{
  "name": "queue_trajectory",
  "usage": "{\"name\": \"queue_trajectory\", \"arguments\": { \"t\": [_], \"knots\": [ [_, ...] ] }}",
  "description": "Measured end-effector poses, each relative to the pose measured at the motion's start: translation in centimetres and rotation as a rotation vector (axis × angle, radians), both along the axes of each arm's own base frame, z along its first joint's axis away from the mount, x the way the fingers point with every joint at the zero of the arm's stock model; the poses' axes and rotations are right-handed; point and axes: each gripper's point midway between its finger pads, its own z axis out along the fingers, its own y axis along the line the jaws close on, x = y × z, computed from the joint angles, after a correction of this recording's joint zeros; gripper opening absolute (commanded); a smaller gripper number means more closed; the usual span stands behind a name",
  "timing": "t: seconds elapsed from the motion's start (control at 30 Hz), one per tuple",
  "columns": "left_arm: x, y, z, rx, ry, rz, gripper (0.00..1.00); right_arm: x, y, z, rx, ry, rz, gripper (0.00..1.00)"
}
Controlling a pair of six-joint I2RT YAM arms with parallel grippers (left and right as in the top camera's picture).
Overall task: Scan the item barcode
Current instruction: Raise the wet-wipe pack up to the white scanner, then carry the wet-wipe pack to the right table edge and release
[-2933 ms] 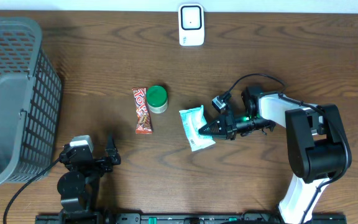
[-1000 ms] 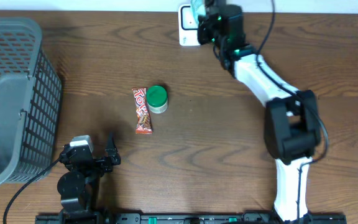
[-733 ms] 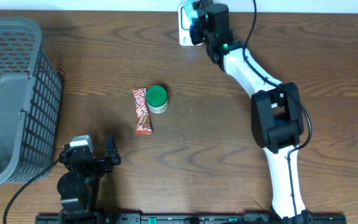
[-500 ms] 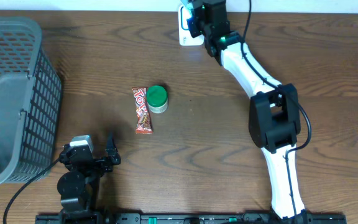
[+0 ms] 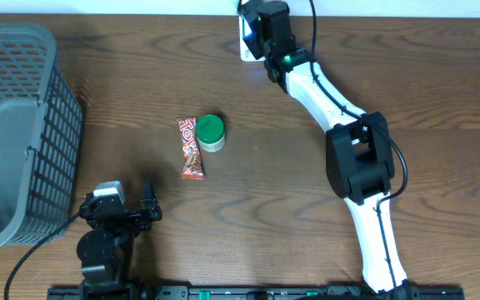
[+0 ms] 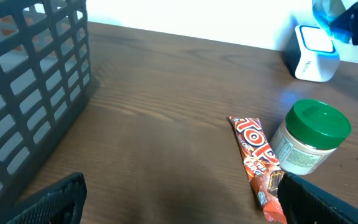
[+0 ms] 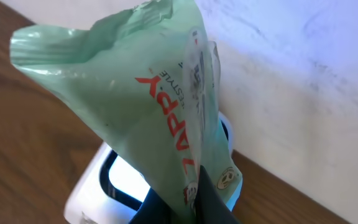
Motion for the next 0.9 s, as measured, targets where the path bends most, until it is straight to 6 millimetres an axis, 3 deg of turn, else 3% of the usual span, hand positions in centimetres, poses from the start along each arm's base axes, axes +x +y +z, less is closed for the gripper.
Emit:
{"name": "queue_trajectory", "arguments": {
  "t": [0.23, 0.4, 0.53, 0.7, 0.8, 0.9],
  "knots": [
    [0.0, 0.0, 0.0, 0.000, 0.000, 0.000, 0.98, -1.8, -0.3, -2.2, -0.098, 0.112, 0.002, 0.01],
    [0.0, 0.0, 0.0, 0.000, 0.000, 0.000, 0.98, -5.8, 0.3, -2.7, -0.199, 0.300, 0.037, 0.01],
    [0.0, 0.0, 0.0, 0.000, 0.000, 0.000, 0.98, -9.8, -0.9, -0.6, -0.265, 0.421, 0.014, 0.01],
    [0.0, 0.0, 0.0, 0.000, 0.000, 0.000, 0.98, -14.9, -7.0, 4.2, -0.316, 0.544, -0.201, 0.01],
    [0.0, 0.0, 0.0, 0.000, 0.000, 0.000, 0.98, -17.8, -12.2, 6.4, -0.314, 0.617, -0.394, 0.01],
    [0.0, 0.0, 0.0, 0.000, 0.000, 0.000, 0.98, -19.8, -18.3, 6.9, -0.315, 0.677, -0.643, 0.01]
  ]
}}
